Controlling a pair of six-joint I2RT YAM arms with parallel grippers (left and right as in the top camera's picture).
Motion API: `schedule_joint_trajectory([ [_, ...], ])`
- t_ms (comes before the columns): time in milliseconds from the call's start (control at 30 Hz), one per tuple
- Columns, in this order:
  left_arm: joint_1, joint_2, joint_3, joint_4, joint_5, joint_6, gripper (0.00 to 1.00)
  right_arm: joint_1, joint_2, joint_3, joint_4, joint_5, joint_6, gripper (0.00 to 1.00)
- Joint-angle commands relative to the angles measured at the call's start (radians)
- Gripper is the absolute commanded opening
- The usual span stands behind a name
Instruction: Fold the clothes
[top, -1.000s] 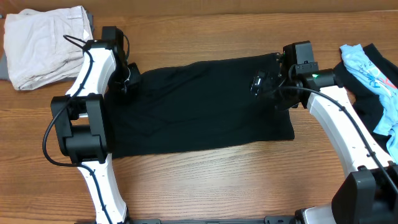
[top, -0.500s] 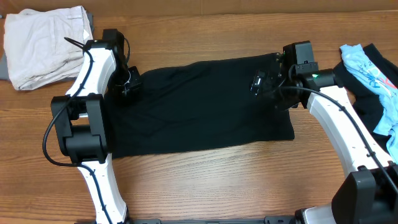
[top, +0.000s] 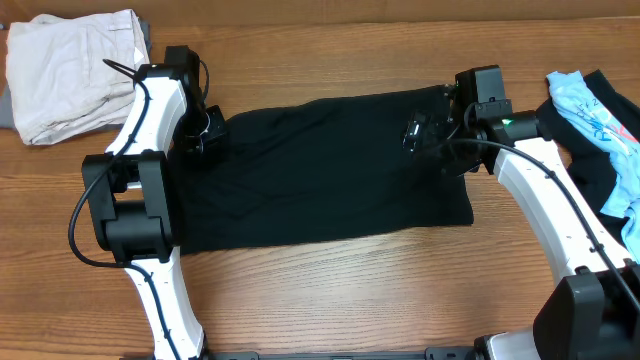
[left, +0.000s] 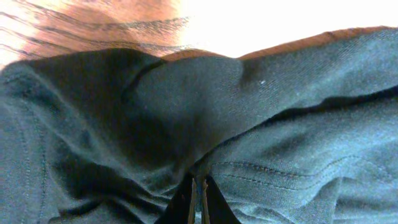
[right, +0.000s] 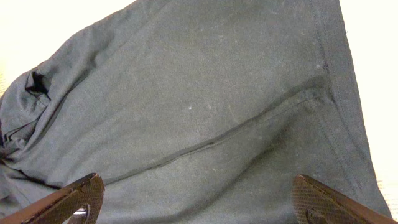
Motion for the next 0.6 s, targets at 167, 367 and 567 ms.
schedule_joint_trajectory([
  [167,0.002,-0.062,0.108,-0.034,-0.018,-0.003,0.04,-0.003,0.003,-0.004,0.058,0.01,-0.006,1.0],
  [367,0.005,-0.112,0.121,-0.034,-0.011,0.002,0.04,-0.003,0.003,-0.004,0.068,0.01,-0.006,1.0],
  [567,0.005,-0.117,0.121,-0.065,-0.002,0.001,0.04,-0.003,0.003,-0.004,0.106,0.01,-0.007,1.0],
])
